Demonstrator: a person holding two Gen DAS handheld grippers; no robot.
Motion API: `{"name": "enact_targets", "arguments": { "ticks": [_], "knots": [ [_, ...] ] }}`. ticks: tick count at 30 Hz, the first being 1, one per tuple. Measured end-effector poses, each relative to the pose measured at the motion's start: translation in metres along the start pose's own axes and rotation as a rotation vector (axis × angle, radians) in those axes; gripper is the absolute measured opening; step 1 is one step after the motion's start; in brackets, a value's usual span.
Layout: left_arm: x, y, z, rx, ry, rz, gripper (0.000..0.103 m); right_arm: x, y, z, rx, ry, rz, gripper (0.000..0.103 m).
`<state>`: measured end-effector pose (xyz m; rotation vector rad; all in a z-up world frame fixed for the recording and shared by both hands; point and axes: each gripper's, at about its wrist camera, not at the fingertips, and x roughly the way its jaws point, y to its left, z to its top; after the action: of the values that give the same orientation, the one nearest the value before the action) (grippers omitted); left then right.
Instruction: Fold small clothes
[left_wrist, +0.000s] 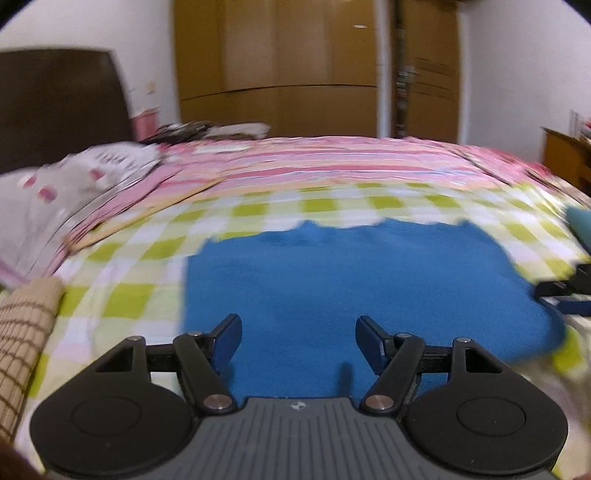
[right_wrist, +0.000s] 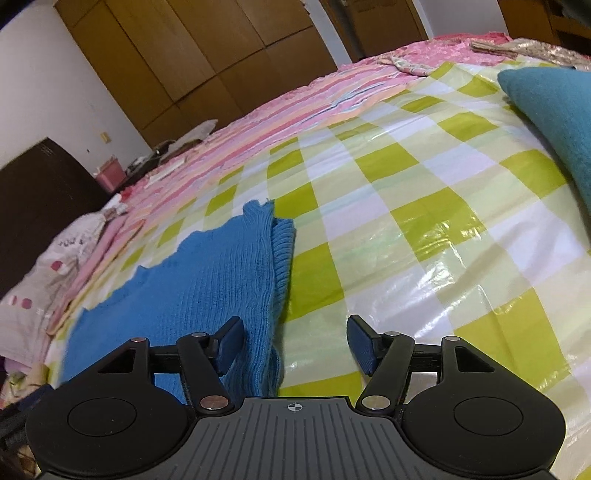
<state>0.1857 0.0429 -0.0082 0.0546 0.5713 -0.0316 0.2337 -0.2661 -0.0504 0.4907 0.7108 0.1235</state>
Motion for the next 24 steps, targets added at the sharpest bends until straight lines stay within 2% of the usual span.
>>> {"name": "enact_targets", "arguments": {
  "ticks": [5,11,15,18,24],
  "knots": [
    [-0.008,-0.058,-0.006,0.158,-0.009,-0.091,0.073,-0.004,-0.012,0.008,0.037,0.018,0.008,0.062],
    [-0.011,-0.124,-0.023,0.398,-0.036,-0.131,0.073,-0.012,-0.019,0.019,0.054,0.022,0.025,0.063],
    [-0.004,-0.148,-0.032,0.464,-0.034,-0.135,0.073,-0.012,-0.023,0.022,0.071,0.030,0.041,0.064],
    [0.004,-0.165,-0.036,0.517,-0.057,-0.110,0.073,-0.012,-0.027,0.024,0.093,0.040,0.053,0.065],
    [0.019,-0.175,-0.036,0.567,-0.104,-0.081,0.074,-0.010,-0.036,0.028,0.138,0.048,0.077,0.065]
  ]
}}
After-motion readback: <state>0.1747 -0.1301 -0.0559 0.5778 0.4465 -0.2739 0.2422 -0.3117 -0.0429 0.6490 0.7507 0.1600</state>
